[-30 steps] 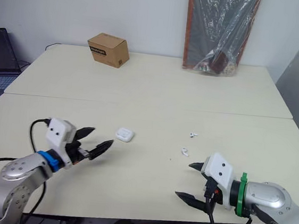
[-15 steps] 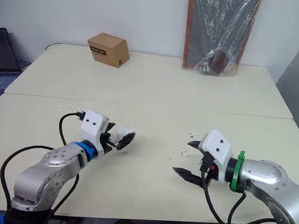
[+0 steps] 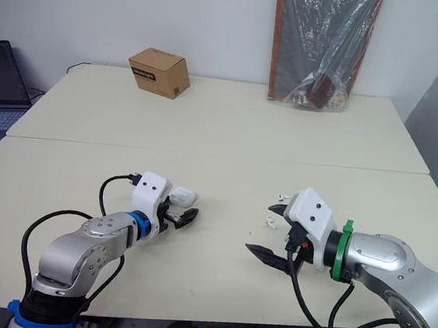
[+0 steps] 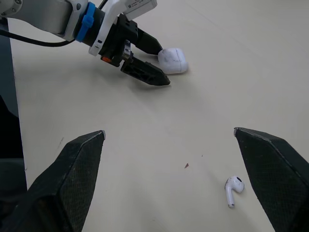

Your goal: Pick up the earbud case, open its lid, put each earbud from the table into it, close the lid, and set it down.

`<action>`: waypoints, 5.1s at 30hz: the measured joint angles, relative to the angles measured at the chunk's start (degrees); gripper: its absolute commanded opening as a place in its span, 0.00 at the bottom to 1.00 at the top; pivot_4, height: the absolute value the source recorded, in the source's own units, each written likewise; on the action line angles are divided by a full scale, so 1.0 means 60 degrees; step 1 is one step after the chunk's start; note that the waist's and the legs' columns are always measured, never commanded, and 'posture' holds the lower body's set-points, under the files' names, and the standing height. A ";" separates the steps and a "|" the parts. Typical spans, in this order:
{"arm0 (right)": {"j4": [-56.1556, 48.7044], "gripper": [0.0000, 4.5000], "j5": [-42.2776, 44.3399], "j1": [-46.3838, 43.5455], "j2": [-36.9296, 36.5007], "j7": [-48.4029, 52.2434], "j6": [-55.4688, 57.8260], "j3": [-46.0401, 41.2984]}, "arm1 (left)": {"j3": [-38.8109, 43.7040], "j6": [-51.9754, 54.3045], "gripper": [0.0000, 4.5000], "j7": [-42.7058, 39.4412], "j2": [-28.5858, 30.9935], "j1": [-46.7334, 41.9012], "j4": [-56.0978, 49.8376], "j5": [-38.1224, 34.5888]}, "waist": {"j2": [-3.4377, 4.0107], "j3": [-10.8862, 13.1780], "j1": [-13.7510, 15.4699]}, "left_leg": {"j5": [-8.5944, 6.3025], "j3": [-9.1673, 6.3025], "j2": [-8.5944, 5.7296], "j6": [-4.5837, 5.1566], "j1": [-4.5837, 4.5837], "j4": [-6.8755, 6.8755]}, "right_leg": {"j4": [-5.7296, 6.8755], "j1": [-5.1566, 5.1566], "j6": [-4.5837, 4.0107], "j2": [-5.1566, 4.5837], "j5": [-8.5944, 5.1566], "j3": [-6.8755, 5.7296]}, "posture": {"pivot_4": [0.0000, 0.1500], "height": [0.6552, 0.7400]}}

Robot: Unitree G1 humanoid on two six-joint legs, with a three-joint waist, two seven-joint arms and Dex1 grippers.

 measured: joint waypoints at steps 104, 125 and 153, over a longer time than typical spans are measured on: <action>0.6582 0.18 1.1772 -0.4687 0.3369 -1.0581 0.1549 0.1241 | -0.0640 -1.0651 0.62 -0.8287 0.0941 -0.2212 0.3430 0.0257 | 0.0019 0.0011 -0.0047 | -0.0001 0.0008 0.0008 0.0008 -0.0054 -0.0034 | -0.0003 -0.0062 -0.0060 0.0008 0.0027 0.0002 | 1.00 1.00; 0.5779 0.18 0.8094 -0.5971 0.1584 -0.6954 0.3224 0.2531 | -0.0993 -0.4117 1.00 -0.8962 0.3286 -0.3720 0.4392 -0.0931 | 0.0027 0.0016 -0.0016 | 0.0000 -0.0005 0.0024 0.0009 -0.0134 -0.0030 | 0.0001 -0.0143 -0.0040 0.0034 0.0008 -0.0009 | 1.00 1.00; 0.4566 0.18 0.0105 -0.7122 0.1794 -0.0050 0.2698 0.4605 | -0.1848 -0.4033 0.53 -1.0999 0.2794 -0.4459 0.3442 -0.0912 | 0.0030 0.0018 -0.0047 | 0.0000 -0.0008 0.0022 0.0007 -0.0176 -0.0013 | 0.0031 -0.0189 -0.0070 0.0027 0.0022 -0.0018 | 1.00 1.00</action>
